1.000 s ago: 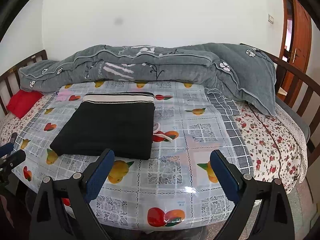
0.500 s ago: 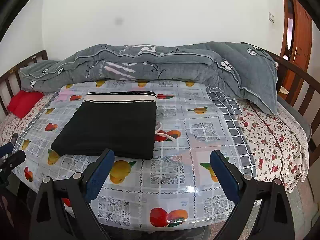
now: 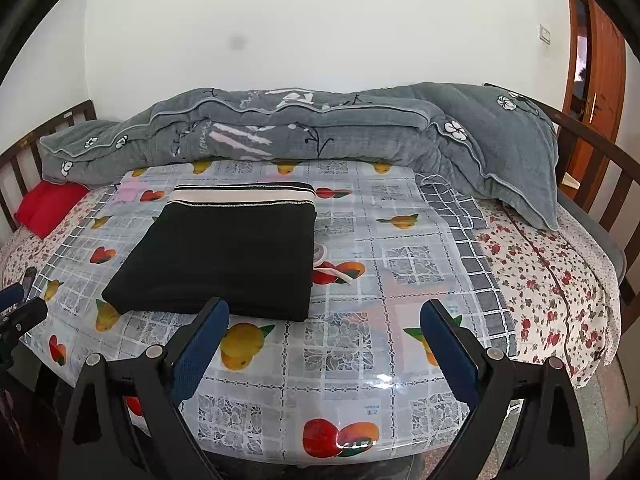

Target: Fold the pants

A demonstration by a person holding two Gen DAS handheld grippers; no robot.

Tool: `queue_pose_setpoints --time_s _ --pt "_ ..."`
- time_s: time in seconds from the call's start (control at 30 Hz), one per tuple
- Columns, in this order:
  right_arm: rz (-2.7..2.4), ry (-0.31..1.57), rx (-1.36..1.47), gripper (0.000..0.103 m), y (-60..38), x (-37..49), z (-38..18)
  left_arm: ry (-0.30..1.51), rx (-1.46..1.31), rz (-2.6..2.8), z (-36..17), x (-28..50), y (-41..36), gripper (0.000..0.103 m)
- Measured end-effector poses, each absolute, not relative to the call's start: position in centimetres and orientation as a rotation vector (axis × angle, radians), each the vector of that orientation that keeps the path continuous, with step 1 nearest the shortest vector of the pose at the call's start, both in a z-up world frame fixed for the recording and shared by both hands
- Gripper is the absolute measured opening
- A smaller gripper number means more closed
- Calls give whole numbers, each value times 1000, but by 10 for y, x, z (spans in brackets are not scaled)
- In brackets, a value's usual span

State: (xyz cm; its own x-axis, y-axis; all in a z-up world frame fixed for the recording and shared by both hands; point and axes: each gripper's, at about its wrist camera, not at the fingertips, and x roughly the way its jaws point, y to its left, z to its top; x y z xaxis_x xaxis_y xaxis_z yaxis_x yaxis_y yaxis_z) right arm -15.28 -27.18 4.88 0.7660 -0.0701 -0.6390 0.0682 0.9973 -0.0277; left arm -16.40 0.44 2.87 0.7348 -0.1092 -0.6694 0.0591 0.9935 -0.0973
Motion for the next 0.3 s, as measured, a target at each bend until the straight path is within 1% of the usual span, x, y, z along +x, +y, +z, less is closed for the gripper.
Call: queue_pose_setpoints --time_s 0.3 --pt "-76 695 5 96 -277 -138 40 748 -59 -86 17 -144 6 91"
